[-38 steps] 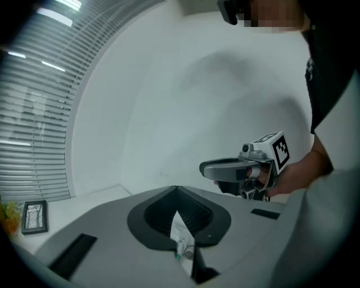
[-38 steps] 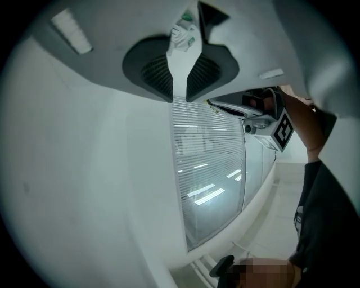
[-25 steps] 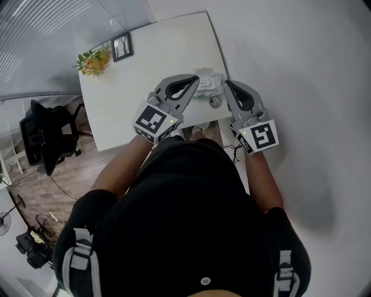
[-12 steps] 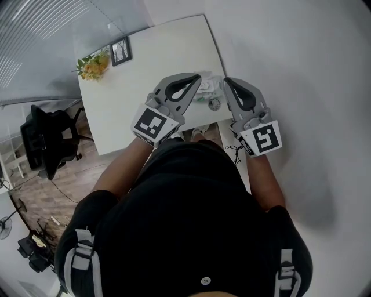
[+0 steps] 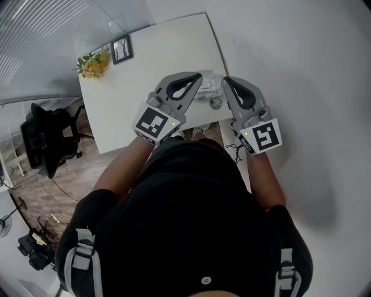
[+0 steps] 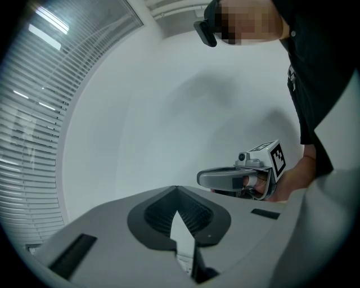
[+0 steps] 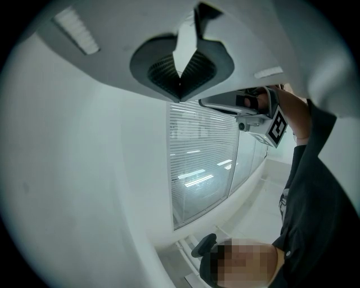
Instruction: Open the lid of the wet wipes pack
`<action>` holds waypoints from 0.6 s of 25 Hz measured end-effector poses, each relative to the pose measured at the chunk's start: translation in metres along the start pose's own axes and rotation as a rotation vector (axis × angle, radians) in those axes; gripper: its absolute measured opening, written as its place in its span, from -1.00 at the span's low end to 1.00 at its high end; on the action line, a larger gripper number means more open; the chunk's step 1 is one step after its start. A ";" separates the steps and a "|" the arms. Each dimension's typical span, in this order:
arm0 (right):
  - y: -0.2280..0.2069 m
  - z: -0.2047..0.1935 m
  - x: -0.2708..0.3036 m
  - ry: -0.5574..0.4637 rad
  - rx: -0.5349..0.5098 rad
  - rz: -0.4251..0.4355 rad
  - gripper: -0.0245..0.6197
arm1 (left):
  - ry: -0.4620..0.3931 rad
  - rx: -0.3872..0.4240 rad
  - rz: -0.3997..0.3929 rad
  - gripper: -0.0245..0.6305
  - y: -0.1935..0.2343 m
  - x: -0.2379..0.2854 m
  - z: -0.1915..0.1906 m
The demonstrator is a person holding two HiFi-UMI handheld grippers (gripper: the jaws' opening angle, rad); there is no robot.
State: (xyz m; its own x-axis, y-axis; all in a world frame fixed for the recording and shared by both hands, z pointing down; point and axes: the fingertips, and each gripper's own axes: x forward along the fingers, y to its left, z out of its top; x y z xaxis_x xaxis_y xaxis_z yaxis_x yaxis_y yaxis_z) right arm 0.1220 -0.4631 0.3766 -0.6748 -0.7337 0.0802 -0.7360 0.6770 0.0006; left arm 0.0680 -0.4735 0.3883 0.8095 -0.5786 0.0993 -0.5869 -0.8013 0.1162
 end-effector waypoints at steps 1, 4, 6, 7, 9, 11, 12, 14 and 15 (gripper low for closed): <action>0.000 -0.001 0.000 0.001 -0.001 0.001 -0.89 | 0.000 0.002 0.003 -0.92 0.000 0.000 0.000; 0.001 -0.001 0.001 0.004 -0.004 0.005 -0.89 | 0.000 0.005 0.009 -0.92 0.001 0.000 -0.001; 0.001 -0.001 0.002 0.005 -0.006 0.007 -0.89 | -0.001 0.005 0.011 -0.92 0.002 -0.001 -0.001; 0.001 -0.001 0.002 0.006 -0.008 0.007 -0.89 | -0.001 0.005 0.013 -0.93 0.002 -0.001 -0.001; 0.001 -0.001 0.001 0.006 -0.011 0.006 -0.89 | 0.000 0.007 0.014 -0.92 0.001 -0.001 -0.001; 0.000 -0.001 0.000 0.006 -0.013 0.003 -0.89 | 0.000 0.011 0.014 -0.92 0.001 -0.002 -0.001; 0.000 -0.001 0.000 0.005 -0.013 0.003 -0.89 | 0.000 0.012 0.015 -0.92 0.000 -0.002 -0.001; 0.000 -0.002 0.000 0.005 -0.013 0.002 -0.89 | -0.002 0.012 0.016 -0.92 0.000 -0.003 -0.001; 0.000 -0.002 0.000 0.005 -0.014 0.002 -0.89 | -0.004 0.012 0.016 -0.92 0.001 -0.003 -0.001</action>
